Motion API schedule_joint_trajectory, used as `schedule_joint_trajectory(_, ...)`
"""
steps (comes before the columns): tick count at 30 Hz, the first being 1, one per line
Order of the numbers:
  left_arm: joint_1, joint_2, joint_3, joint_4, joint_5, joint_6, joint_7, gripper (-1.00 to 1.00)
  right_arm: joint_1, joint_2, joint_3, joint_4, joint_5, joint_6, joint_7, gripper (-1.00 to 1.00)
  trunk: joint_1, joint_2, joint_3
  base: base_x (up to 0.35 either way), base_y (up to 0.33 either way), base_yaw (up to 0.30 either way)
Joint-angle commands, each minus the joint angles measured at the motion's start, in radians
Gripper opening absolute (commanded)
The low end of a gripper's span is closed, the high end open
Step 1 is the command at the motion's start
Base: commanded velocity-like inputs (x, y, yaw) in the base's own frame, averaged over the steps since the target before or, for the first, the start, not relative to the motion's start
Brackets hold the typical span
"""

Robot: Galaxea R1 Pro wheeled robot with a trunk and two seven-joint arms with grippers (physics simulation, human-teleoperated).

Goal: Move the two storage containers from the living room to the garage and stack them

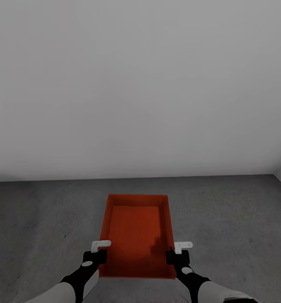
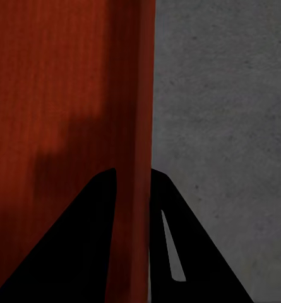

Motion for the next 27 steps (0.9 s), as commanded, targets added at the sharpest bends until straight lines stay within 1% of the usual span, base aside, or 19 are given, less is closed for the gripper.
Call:
schedule_joint_trajectory(1,0.0,0.0,0.017,0.004,0.004,-0.005,0.01,-1.0,-0.001,0.002,-0.051,-0.003,0.037,-0.001,-0.004,-1.0,0.0,-0.001,-0.002,0.0,0.0,0.0)
schedule_joint_trajectory(27,0.0,0.0,0.017,0.004,0.004,-0.005,0.01,-1.0,-0.001,0.002,-0.051,-0.003,0.036,-0.001,-0.004,-1.0,0.0,-0.001,-0.044,0.0,0.0,0.0)
